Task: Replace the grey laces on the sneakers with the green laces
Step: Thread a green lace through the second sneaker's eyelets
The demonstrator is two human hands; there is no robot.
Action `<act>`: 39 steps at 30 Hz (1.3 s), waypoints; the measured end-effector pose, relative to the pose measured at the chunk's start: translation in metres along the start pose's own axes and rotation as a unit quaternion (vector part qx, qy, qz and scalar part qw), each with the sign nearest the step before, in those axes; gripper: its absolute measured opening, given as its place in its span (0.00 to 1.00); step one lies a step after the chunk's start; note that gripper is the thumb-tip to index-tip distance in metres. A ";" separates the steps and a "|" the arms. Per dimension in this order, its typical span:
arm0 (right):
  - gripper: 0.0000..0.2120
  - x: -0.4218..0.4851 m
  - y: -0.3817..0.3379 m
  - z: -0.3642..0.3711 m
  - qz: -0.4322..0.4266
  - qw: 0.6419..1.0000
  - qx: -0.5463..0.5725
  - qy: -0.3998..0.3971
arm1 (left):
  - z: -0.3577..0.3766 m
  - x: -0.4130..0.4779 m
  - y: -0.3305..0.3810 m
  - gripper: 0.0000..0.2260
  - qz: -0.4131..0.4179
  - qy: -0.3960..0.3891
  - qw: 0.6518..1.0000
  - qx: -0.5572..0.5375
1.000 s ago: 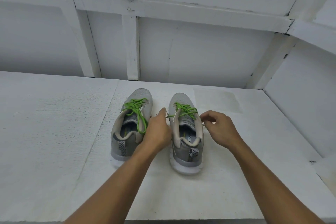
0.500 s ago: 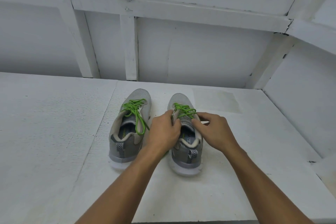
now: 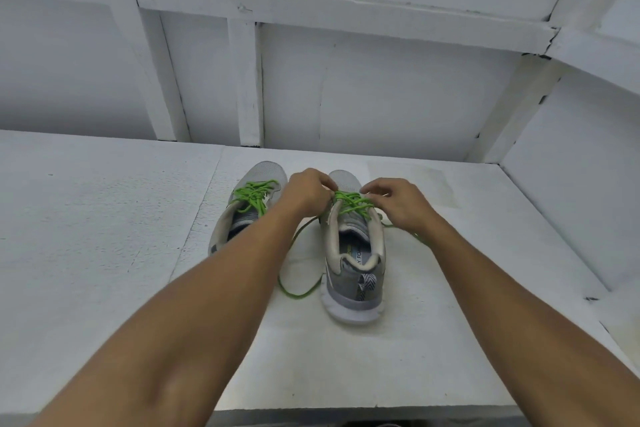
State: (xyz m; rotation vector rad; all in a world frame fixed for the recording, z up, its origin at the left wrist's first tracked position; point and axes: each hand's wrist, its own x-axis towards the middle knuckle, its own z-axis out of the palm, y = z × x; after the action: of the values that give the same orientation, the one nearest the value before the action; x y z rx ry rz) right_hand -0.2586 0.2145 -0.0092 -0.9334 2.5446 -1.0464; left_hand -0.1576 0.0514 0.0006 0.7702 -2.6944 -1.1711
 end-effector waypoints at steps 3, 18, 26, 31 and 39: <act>0.05 0.008 -0.002 0.004 -0.002 1.000 -0.015 -0.024 | -0.004 0.004 -0.003 0.07 0.032 -0.021 0.999 0.000; 0.05 0.014 -0.014 -0.008 0.028 0.996 -0.007 -0.087 | -0.010 0.012 0.004 0.09 -0.058 -0.111 0.985 -0.116; 0.06 0.010 0.004 -0.007 -0.004 0.996 0.020 -0.082 | -0.012 0.010 -0.013 0.05 0.000 -0.092 0.993 -0.070; 0.06 0.010 0.006 0.002 -0.005 0.999 0.001 -0.038 | -0.009 0.009 -0.016 0.09 0.065 -0.056 0.996 -0.023; 0.07 0.009 -0.005 -0.002 -0.018 0.997 -0.042 -0.055 | -0.012 0.013 -0.007 0.06 0.063 -0.077 0.995 -0.014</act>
State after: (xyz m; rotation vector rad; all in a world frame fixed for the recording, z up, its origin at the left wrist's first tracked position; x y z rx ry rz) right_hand -0.2635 0.2073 -0.0038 -1.0331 2.5067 -0.8786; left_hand -0.1625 0.0335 0.0030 0.5180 -2.7949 -1.2846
